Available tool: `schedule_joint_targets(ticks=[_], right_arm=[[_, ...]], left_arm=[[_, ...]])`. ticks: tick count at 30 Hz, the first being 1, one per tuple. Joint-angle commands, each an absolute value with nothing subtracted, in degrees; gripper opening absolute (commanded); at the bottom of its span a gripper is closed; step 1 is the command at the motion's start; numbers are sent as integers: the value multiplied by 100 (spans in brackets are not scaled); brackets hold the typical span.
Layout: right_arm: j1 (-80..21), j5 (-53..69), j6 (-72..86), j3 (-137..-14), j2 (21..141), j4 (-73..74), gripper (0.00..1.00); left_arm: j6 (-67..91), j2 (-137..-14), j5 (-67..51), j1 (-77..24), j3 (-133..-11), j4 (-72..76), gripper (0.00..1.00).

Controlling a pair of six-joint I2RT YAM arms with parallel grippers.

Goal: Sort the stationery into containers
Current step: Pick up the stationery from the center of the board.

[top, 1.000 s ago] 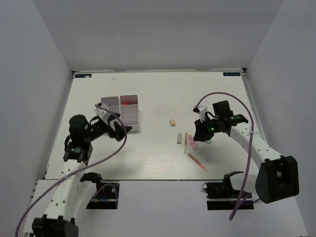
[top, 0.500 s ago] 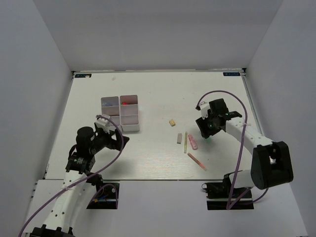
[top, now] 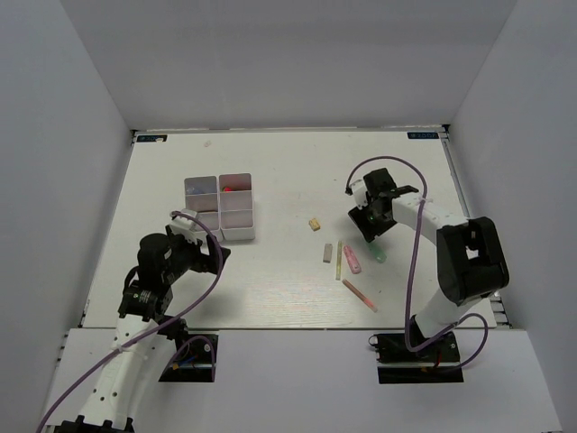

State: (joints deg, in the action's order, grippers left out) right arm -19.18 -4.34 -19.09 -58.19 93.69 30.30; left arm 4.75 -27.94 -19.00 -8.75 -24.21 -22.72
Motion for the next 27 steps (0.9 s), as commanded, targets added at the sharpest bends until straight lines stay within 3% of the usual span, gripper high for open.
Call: schedule_joint_targets(ticks=[1, 12, 20, 27], right_arm=[[-1942, -160, -1978, -6100, 9571, 3234, 58], [-1942, 255, -1995, -6082, 9870, 3612, 56], [-1942, 246, -2118, -6231, 10335, 3946, 46], [-1820, 264, -2101, -6231, 10327, 3990, 0]], left_arm=[[466, -2742, -1793, -896, -2575, -2338, 100], [457, -2725, -1740, -896, -2575, -2364, 100], [457, -2698, -1688, -888, -2575, -2364, 100], [466, -2663, -1626, -905, -2584, -2373, 100]])
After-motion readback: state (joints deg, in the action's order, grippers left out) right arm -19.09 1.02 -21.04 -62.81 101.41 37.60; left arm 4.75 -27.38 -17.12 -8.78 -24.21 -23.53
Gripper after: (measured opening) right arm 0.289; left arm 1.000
